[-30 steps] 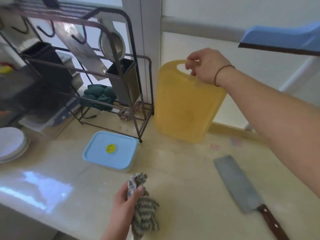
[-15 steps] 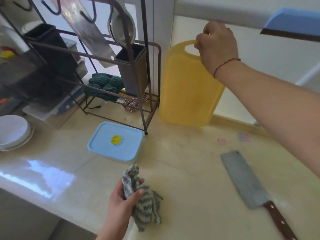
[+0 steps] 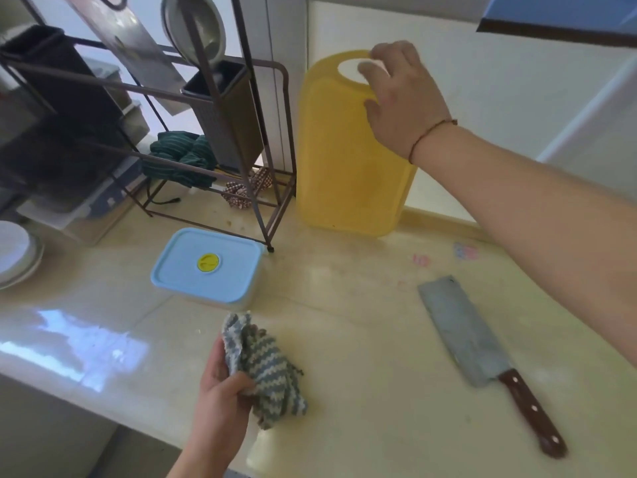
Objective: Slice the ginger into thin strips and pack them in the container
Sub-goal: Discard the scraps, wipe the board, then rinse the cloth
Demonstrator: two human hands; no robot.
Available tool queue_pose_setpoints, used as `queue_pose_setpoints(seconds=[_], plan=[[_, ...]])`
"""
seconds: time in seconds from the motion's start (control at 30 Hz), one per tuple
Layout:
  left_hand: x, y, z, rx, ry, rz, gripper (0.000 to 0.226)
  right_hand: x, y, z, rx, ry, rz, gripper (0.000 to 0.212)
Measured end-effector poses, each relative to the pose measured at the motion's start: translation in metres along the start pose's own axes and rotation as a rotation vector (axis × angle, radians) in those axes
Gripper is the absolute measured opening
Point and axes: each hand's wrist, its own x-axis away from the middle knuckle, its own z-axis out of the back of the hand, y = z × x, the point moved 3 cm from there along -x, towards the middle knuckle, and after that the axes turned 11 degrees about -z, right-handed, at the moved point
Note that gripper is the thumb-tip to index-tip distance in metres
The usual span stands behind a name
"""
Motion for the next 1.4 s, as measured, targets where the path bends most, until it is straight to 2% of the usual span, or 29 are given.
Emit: queue_pose_setpoints(seconds=[0.1,0.13,0.2,0.27,0.3,0.37,0.4,0.47,0.6,0.67,0.77,0.8,0.87,0.93,1.03,1.13,1.2,1.27,1.4], plan=[[0.001,0.001,-0.002,0.094,0.024,0.011,0.080,0.072,0.014,0.017,-0.157,0.029,0.042,0.029],[0.003,0.001,-0.005,0.145,0.017,0.033,0.076,0.108,0.024,0.023,-0.197,0.026,-0.022,0.026],[0.000,-0.001,-0.005,0.315,0.077,0.124,0.067,0.198,0.053,0.029,-0.218,-0.051,-0.293,0.028],[0.000,-0.005,-0.010,0.430,0.056,0.159,0.063,0.296,0.086,0.029,-0.150,-0.238,-0.653,0.046],[0.002,-0.008,-0.013,0.464,0.060,0.154,0.069,0.342,0.100,0.027,-0.085,-0.369,-0.784,0.056],[0.005,-0.015,-0.014,0.427,0.133,0.178,0.088,0.416,0.116,0.025,0.031,-0.648,-0.931,0.071],[0.006,-0.022,-0.015,0.409,0.133,0.162,0.088,0.442,0.119,0.026,0.052,-0.755,-0.982,0.075],[0.014,-0.024,-0.029,0.433,0.093,0.171,0.078,0.466,0.119,0.029,0.020,-0.822,-1.026,0.065],[0.024,-0.031,-0.053,0.414,0.016,0.175,0.055,0.454,0.106,0.032,-0.069,-0.866,-0.992,0.025],[0.027,-0.035,-0.065,0.387,-0.019,0.182,0.050,0.448,0.101,0.036,-0.164,-0.868,-1.071,0.024],[0.031,-0.031,-0.080,0.368,-0.049,0.160,0.061,0.440,0.084,0.048,-0.547,-0.851,-1.243,0.016],[0.035,-0.028,-0.086,0.358,-0.060,0.135,0.056,0.438,0.073,0.054,-0.732,-0.837,-1.308,0.012],[0.045,-0.023,-0.099,0.270,-0.105,0.058,0.036,0.432,0.047,0.069,-1.005,-0.811,-1.360,0.014],[0.059,-0.019,-0.115,0.082,-0.179,-0.124,0.026,0.422,0.017,0.084,-1.141,-0.851,-1.288,0.020],[0.083,-0.018,-0.139,-0.360,-0.488,-0.531,0.013,0.406,-0.024,0.094,-1.238,-0.981,-1.195,0.021],[0.087,-0.043,-0.142,-0.860,-0.859,-0.882,0.028,0.397,-0.049,0.101,-1.226,-1.039,-1.100,0.010],[0.079,-0.056,-0.132,-1.173,-0.915,-1.041,0.040,0.396,-0.057,0.106,-1.202,-1.015,-1.062,0.020],[0.071,-0.060,-0.120,-1.300,-0.889,-1.021,0.045,0.399,-0.057,0.112,-1.215,-1.009,-1.066,0.034],[0.045,-0.064,-0.092,-1.339,-0.772,-0.819,0.045,0.401,-0.046,0.130,-1.286,-1.044,-1.030,0.029]])
